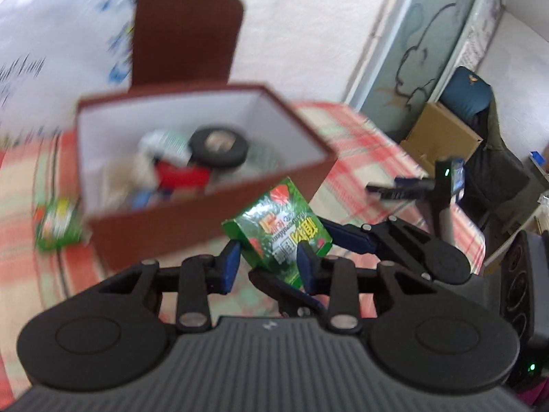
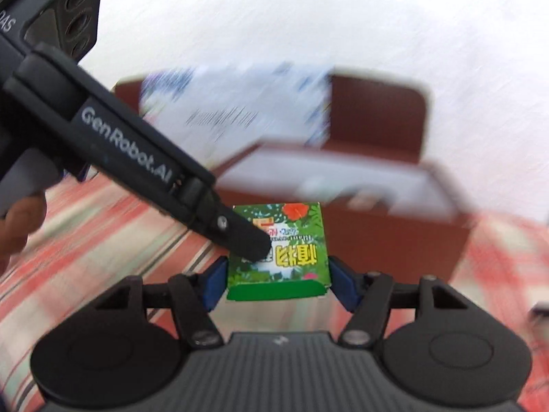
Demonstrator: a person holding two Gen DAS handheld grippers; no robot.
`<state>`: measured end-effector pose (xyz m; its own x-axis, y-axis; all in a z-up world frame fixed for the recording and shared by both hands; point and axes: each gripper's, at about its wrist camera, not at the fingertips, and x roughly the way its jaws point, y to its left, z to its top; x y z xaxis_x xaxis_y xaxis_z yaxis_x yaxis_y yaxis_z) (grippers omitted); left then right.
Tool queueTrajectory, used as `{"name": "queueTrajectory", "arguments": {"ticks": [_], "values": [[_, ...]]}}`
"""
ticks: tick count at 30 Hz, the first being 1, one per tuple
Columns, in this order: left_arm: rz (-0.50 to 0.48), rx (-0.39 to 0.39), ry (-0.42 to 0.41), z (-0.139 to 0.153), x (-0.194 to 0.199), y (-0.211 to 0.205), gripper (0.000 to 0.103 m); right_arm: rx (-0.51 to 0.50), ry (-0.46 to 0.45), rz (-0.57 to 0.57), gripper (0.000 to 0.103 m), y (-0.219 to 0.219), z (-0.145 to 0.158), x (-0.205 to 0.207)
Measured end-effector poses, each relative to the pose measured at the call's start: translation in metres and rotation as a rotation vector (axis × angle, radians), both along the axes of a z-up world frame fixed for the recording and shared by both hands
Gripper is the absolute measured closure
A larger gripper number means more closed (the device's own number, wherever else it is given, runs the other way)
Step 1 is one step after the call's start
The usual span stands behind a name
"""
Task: Organize objects
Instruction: 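Grasp the green packet with the left gripper and drop it into the box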
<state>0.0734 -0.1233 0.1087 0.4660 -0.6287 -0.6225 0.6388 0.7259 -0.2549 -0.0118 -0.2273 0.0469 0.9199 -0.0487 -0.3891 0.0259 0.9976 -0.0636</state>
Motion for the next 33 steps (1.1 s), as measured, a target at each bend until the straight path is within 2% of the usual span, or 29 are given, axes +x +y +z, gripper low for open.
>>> {"name": "queueTrajectory", "arguments": {"ticks": [3,5,10,13,14,17,24,29,33], "values": [[-0.017,0.004,-0.045,0.013,0.026,-0.036,0.065,-0.046,-0.055,-0.067,0.041,-0.028,0.021,0.018],[-0.013,0.013,-0.032,0.012,0.045,-0.057,0.065,-0.047,-0.053,-0.095,0.04,-0.047,0.023,0.034],[0.01,0.065,-0.026,-0.001,0.081,-0.09,0.063,-0.025,-0.005,-0.139,0.039,-0.086,0.012,0.075],[0.077,0.124,-0.056,-0.004,0.088,-0.09,0.058,-0.016,0.014,-0.162,0.027,-0.096,0.0,0.088],[0.093,0.13,-0.055,-0.004,0.089,-0.089,0.058,-0.003,0.006,-0.171,0.027,-0.099,-0.002,0.087],[0.137,0.134,-0.077,-0.001,0.08,-0.077,0.052,0.047,-0.017,-0.177,0.027,-0.101,-0.002,0.075],[0.236,0.198,-0.185,0.012,0.04,-0.054,0.048,0.108,-0.068,-0.204,0.027,-0.095,0.004,0.036],[0.283,0.216,-0.196,0.012,0.013,-0.03,0.048,0.169,-0.071,-0.226,0.027,-0.077,0.009,0.011],[0.31,0.227,-0.199,0.008,-0.006,-0.011,0.047,0.219,-0.041,-0.22,0.027,-0.066,0.012,-0.004]]}}
